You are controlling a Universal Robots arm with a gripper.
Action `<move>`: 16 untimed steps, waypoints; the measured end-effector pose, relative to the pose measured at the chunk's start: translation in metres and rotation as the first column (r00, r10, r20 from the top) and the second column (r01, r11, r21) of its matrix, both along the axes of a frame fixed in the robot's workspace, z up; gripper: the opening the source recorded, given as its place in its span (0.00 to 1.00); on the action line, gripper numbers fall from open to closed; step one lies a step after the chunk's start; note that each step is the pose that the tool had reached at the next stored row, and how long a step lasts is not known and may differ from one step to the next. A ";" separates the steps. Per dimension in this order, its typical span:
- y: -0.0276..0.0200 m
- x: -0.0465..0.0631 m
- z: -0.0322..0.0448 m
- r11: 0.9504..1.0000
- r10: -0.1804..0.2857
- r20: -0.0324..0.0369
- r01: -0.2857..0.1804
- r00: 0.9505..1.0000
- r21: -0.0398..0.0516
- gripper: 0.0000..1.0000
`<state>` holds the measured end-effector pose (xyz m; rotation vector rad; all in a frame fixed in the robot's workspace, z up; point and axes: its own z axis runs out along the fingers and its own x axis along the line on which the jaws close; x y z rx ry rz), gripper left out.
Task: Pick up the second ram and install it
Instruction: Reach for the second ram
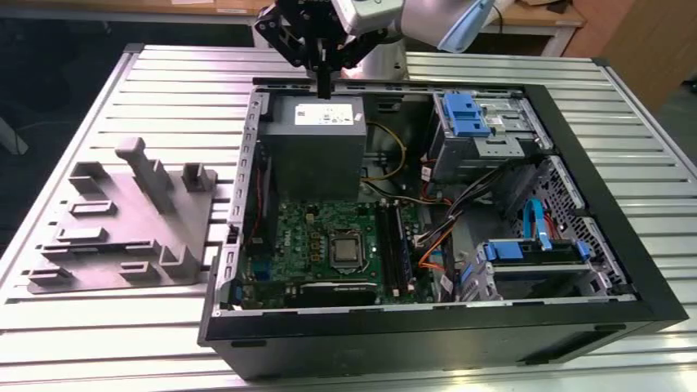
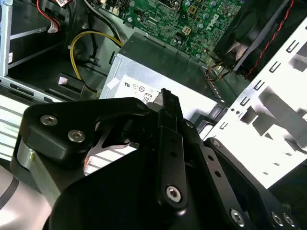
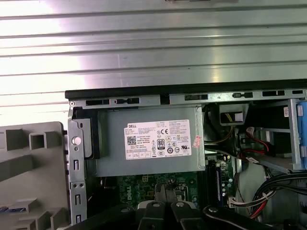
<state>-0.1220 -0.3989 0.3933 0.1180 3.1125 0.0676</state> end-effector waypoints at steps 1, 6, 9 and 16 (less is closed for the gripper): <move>0.0000 0.000 0.0000 1.000 0.000 0.000 0.000 1.000 0.000 0.10; 0.0000 -0.009 0.0000 1.000 0.000 0.000 0.000 1.000 0.000 0.10; 0.0000 -0.017 -0.0003 1.000 0.000 0.000 0.000 1.000 0.000 0.10; 0.0000 -0.034 -0.0008 1.000 -0.001 0.000 0.001 1.000 0.000 0.10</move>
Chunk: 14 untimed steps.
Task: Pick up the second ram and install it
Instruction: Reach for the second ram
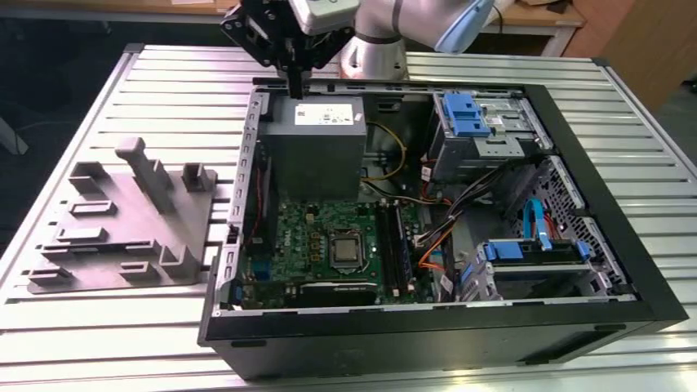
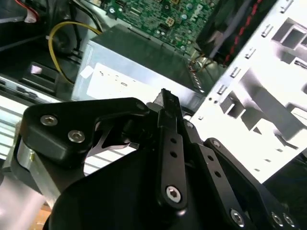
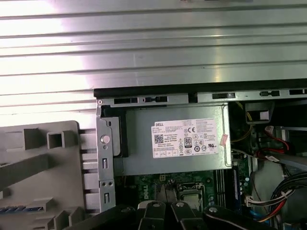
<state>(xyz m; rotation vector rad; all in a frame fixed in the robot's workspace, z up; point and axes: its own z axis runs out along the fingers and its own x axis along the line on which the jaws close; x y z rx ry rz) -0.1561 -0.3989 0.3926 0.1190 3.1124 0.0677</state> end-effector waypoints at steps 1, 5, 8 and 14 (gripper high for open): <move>0.0000 -0.002 -0.0001 1.000 0.000 0.000 0.000 1.000 0.000 0.10; 0.0000 -0.012 -0.0006 1.000 -0.001 0.000 0.001 1.000 0.000 0.10; 0.0000 -0.022 -0.0010 1.000 -0.001 0.000 0.001 1.000 0.000 0.10; 0.0000 -0.043 -0.0021 1.000 -0.003 0.000 0.003 1.000 0.000 0.10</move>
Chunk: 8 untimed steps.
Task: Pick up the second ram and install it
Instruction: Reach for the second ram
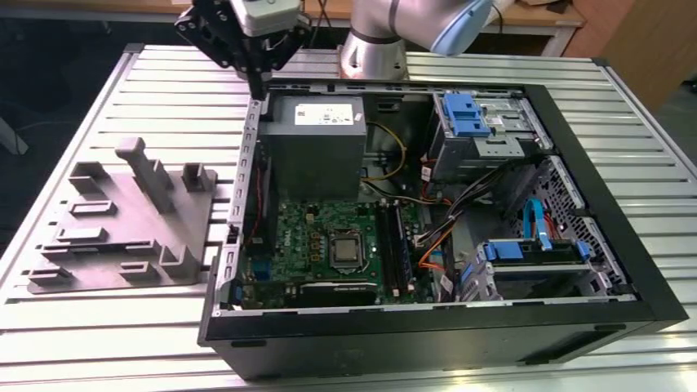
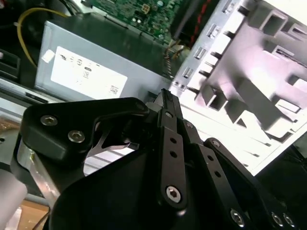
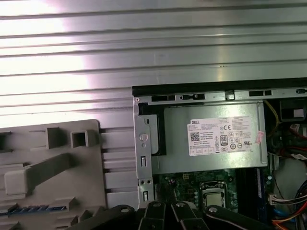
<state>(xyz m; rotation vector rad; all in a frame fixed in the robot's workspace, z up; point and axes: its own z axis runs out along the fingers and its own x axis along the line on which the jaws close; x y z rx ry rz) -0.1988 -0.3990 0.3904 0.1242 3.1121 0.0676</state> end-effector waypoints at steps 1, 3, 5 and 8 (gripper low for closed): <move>0.0000 -0.003 -0.0002 1.000 0.000 0.000 0.000 1.000 0.000 0.10; 0.0000 -0.009 -0.0004 1.000 -0.001 0.000 0.001 1.000 0.000 0.10; 0.0000 -0.014 -0.0007 1.000 -0.002 0.000 0.002 1.000 0.000 0.10; 0.0000 -0.020 -0.0010 1.000 -0.002 0.000 0.002 1.000 0.000 0.10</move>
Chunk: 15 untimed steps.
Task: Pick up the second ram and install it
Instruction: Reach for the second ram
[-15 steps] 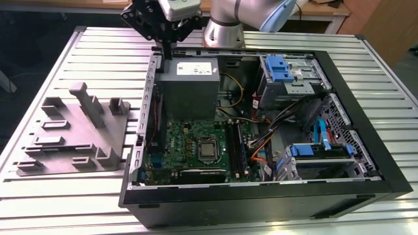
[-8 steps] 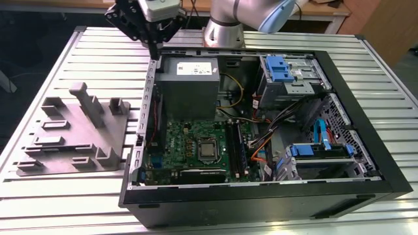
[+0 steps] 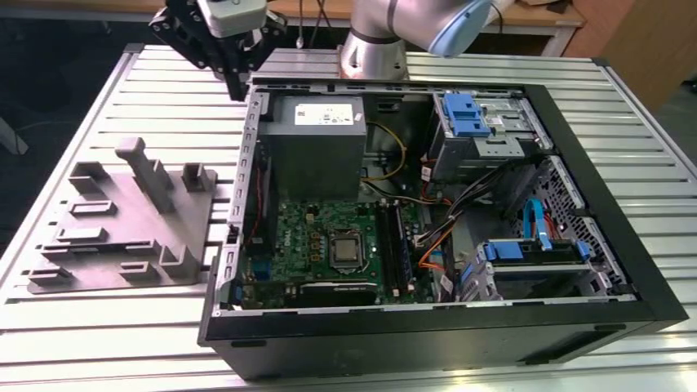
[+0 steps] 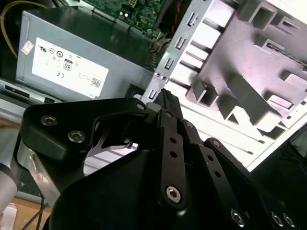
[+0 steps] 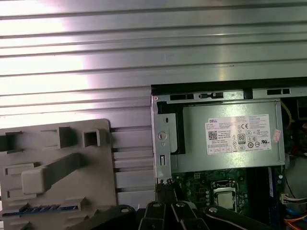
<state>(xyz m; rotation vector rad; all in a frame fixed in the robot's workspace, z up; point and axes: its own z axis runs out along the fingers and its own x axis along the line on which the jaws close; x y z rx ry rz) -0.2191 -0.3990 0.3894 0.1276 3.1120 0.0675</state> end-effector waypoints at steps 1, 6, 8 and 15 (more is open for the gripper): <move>0.0000 -0.002 -0.0001 1.000 0.000 0.000 0.000 1.000 0.000 0.10; 0.0000 -0.012 -0.0006 1.000 -0.001 0.000 0.001 1.000 0.000 0.10; 0.0000 -0.016 -0.0009 1.000 -0.001 0.000 0.001 1.000 0.000 0.10; 0.0000 -0.032 -0.0025 1.000 -0.001 0.000 0.001 1.000 0.000 0.10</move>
